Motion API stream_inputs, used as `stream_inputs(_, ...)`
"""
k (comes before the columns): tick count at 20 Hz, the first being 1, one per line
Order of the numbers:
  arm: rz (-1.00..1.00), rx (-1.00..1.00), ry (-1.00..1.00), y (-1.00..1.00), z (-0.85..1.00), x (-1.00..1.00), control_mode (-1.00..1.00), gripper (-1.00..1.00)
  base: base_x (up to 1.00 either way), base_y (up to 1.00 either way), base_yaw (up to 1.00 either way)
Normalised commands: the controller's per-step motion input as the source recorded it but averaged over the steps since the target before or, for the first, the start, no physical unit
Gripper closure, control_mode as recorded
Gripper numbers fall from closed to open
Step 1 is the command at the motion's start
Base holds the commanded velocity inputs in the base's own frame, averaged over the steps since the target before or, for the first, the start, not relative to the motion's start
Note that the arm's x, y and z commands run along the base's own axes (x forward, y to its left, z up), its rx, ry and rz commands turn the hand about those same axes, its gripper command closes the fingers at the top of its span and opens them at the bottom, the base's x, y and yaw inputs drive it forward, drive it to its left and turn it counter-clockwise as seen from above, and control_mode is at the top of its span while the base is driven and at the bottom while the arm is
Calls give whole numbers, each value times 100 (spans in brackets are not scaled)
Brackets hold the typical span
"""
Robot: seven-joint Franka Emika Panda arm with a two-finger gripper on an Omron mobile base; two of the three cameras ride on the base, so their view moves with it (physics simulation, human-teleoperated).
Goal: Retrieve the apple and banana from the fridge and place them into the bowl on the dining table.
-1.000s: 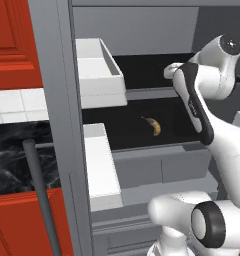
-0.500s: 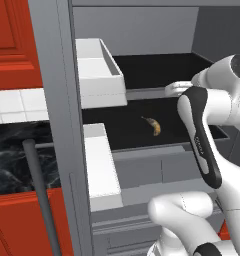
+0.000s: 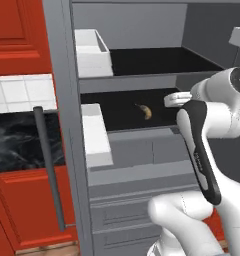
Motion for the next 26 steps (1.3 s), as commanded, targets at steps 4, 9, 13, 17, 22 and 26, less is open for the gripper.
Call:
stream_inputs(4,0,0,0,0,0,0,100,100,-58,9,3)
stream_inputs(9,0,0,0,0,0,0,100,100,-33,23,-27)
stream_inputs(13,0,0,0,0,0,0,100,100,-45,31,-61)
stream_inputs(17,0,0,0,0,0,0,100,100,-65,42,-62)
stream_inputs(22,0,0,0,0,0,0,100,100,-80,7,-51)
stream_inputs(26,0,0,0,0,0,0,100,100,-58,-16,-44)
